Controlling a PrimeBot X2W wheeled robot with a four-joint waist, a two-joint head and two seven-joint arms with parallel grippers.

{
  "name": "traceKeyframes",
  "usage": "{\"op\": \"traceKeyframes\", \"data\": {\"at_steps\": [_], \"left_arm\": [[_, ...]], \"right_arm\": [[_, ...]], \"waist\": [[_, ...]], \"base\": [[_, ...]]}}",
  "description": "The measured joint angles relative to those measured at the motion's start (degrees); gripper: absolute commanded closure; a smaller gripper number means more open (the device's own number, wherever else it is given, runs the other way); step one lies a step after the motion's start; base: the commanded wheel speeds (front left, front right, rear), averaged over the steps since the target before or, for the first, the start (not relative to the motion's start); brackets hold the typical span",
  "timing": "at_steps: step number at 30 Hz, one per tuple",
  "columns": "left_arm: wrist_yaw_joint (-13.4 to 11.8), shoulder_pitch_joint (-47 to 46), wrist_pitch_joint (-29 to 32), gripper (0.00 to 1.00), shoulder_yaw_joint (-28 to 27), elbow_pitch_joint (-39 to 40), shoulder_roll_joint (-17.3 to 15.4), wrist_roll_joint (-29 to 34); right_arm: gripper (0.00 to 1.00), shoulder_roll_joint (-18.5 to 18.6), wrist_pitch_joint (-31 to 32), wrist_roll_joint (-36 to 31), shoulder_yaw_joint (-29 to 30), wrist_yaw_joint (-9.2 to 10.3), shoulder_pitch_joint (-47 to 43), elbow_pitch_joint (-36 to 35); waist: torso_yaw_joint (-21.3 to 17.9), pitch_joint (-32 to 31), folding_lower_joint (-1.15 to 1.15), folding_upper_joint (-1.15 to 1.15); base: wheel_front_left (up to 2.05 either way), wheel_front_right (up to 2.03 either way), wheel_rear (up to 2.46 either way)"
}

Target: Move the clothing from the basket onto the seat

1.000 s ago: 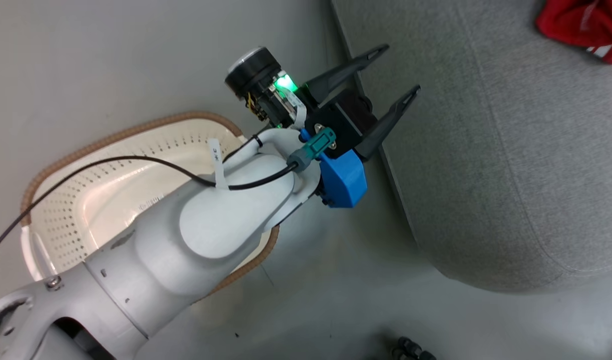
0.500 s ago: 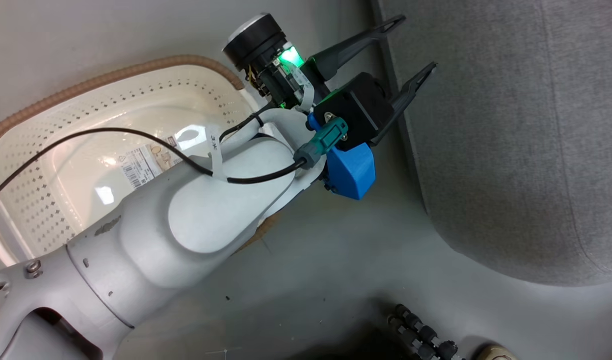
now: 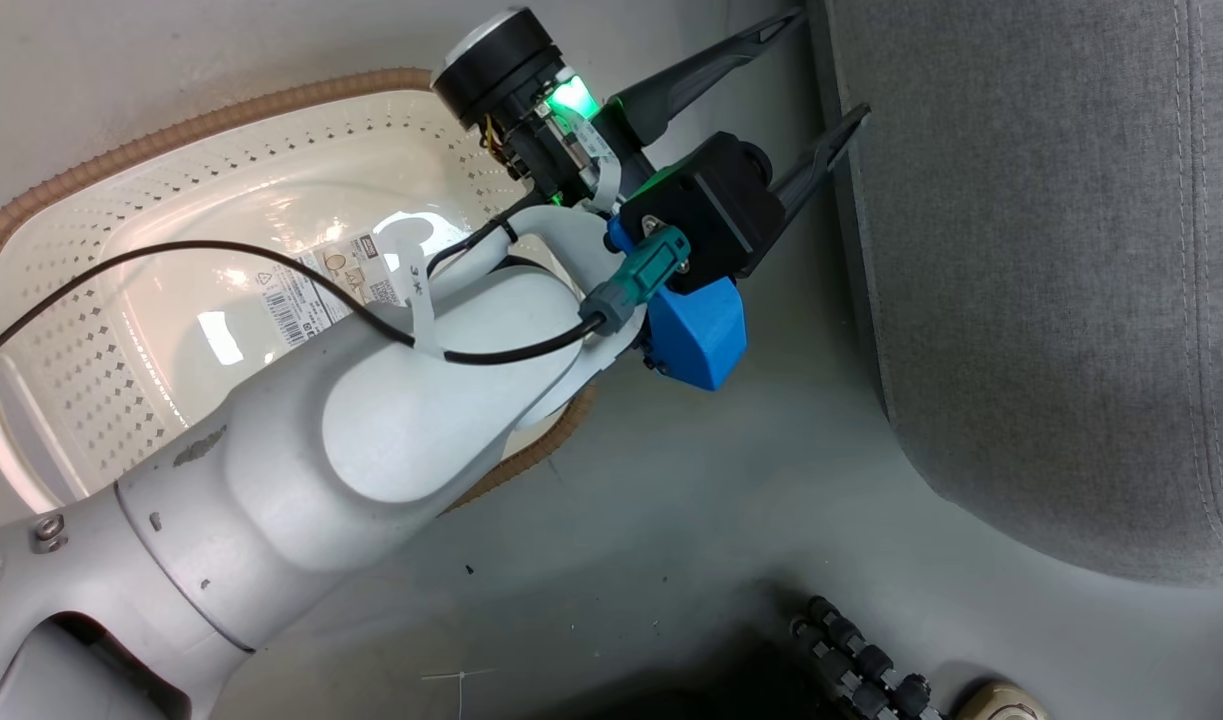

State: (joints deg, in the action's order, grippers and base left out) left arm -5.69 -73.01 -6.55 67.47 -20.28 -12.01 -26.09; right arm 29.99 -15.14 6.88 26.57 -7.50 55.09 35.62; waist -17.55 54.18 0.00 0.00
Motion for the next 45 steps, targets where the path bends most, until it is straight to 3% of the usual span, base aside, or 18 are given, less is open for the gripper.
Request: {"op": "traceKeyframes", "data": {"at_steps": [3, 4, 5, 6, 11, 21, 29, 36, 45], "left_arm": [[-0.31, -0.01, -0.01, 0.0, -0.02, 0.03, -0.34, -0.03], [-0.43, -0.01, -0.01, 0.0, -0.02, 0.02, -0.47, -0.11], [-0.46, 0.01, -0.1, 0.0, -0.02, -0.01, -0.56, -0.19], [-0.51, 0.06, -0.26, 0.0, -0.02, -0.03, -0.56, -0.36], [-0.73, 1.0, -1.74, 0.0, 0.0, -0.46, -0.19, -1.15], [-1.31, 5.98, -6.04, 0.0, -1.14, -3.16, 0.58, -4.25], [-3.18, 12.5, -8.24, 0.0, -6.16, -4.16, 0.27, -7.32], [-6.37, 18.73, -8.48, 0.0, -17.75, 0.43, -0.09, -6.06], [-6.93, 32.34, -8.49, 0.0, -33.61, 5.1, -0.11, -1.4]], "right_arm": [[1.0, -2.0, 0.0, -1.14, 1.01, -0.01, -1.0, -1.42], [0.66, -2.81, 0.0, -1.29, 1.59, -0.01, -1.25, -2.27], [0.13, -3.52, 0.0, -1.34, 2.1, -0.01, -1.53, -3.33], [0.0, -4.09, 0.0, -1.44, 2.42, -0.01, -2.14, -4.49], [0.0, -6.9, 0.0, -2.43, 2.98, -0.01, -7.47, -8.86], [0.0, -8.79, 0.0, -1.62, 2.19, -0.01, -19.07, -12.65], [0.0, -8.39, 0.0, -0.81, -3.58, 0.0, -24.32, -17.46], [0.0, -9.45, 0.0, -0.9, -11.07, -0.01, -26.36, -22.07], [0.0, -12.41, 0.0, -1.34, -21.29, -0.01, -29.26, -23.93]], "waist": [[-0.18, -0.17, 0.0, 0.0], [-0.28, -0.34, 0.0, 0.0], [-0.35, -0.58, 0.0, 0.0], [-0.4, -0.92, 0.0, 0.0], [-0.47, -3.39, 0.0, 0.0], [-0.33, -11.7, 0.0, 0.0], [0.31, -20.92, -0.02, 0.0], [2.94, -28.13, -0.02, 0.0], [8.34, -36.22, -0.02, 0.0]], "base": [[0.0, 0.0, 0.0], [0.0, 0.0, 0.0], [0.0, 0.0, 0.0], [0.0, 0.0, 0.0], [0.0, 0.0, 0.0], [0.0, 0.0, 0.0], [0.0, 0.0, 0.0], [0.0, 0.0, 0.0], [0.0, 0.0, 0.0]]}}
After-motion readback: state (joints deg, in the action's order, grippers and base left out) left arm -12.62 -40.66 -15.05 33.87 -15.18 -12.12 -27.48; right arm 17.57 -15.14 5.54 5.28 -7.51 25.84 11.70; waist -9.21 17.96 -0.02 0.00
